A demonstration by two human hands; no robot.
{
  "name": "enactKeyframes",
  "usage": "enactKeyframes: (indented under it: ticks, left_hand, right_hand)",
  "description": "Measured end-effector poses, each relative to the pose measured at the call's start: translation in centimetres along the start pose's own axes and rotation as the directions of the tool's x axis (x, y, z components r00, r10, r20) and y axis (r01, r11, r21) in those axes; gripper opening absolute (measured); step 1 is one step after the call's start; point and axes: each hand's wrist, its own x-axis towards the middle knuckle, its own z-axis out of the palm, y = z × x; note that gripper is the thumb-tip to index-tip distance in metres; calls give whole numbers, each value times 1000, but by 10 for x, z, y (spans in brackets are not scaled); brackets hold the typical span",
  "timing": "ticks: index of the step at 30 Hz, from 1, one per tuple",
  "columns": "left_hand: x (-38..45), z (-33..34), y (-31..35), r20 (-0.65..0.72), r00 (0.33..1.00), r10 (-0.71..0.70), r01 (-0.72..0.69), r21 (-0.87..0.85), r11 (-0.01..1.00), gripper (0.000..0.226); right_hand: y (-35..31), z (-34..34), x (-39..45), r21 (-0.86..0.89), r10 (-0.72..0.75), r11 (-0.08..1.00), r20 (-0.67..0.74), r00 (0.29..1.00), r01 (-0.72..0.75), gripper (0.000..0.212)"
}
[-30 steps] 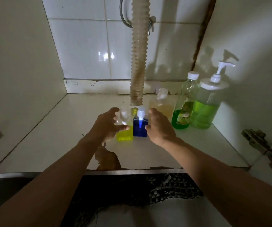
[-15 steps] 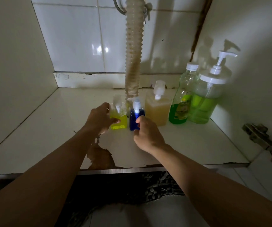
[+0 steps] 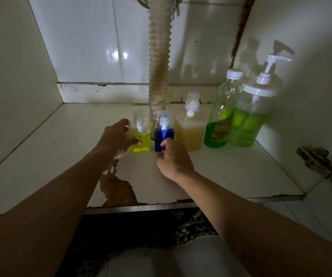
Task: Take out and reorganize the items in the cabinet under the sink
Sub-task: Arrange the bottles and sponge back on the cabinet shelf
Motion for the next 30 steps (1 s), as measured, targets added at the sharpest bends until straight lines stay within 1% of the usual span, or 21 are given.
enactKeyframes:
  ticks: [5,8,10,12,13,15,17,18,19,21,23,24,26,28,29,30]
  left_hand:
    - [0,-1,2,12,1000,-10,10,29,1000,62]
    - [0,1,1,18,999,-43,42,58,997,71]
    - [-3,1,1,30,997,-74,72,78,994,78]
    - [-9,1,2,18,996,-90,89,70,994,78]
    - [-15,1,4,-6,996,-89,89,60,994,77]
    - [-31,4,8,-113,993,-41,50,80,996,74]
    - [-57,11,16,-229,971,74,-44,130,990,70]
    - [-72,17,22,-251,960,128,-92,151,984,67]
    - [-87,23,30,-238,957,168,-128,174,976,63]
    - [-116,39,45,-149,963,226,-189,229,955,57]
    - [-142,56,58,-28,962,273,-253,292,922,55]
    - [-152,62,62,33,954,297,-291,333,897,55]
    - [-170,74,68,145,933,330,-360,425,831,56]
    - [-181,83,68,224,917,331,-400,503,767,60]
    - [-185,87,68,253,916,312,-401,530,747,63]
    - [-188,91,66,273,918,288,-394,550,736,66]
  right_hand:
    - [0,-1,4,-73,-1,997,26,1000,3,34]
    - [-2,-2,5,-136,-4,991,45,999,10,35]
    - [-2,-5,4,-139,12,990,72,997,-2,36]
    - [0,-11,0,-115,30,993,90,996,-20,34]
    - [1,-15,-5,-107,28,994,90,996,-19,32]
    - [6,-29,-23,-79,0,997,78,997,7,30]
    - [14,-46,-51,14,-13,1000,51,999,13,26]
    - [20,-56,-67,68,3,998,39,999,-6,23]
    - [27,-65,-84,104,19,994,21,1000,-21,20]
    - [47,-78,-112,108,44,993,-35,998,-40,14]
    - [72,-86,-138,95,123,989,-69,990,-116,11]
    - [86,-89,-150,83,179,981,-61,982,-174,10]
    - [116,-92,-178,9,310,951,10,951,-310,6]
    - [147,-90,-209,-138,425,901,86,901,-411,6]
    - [160,-90,-225,-212,469,873,124,874,-438,12]
    - [170,-89,-242,-280,503,849,171,847,-448,24]
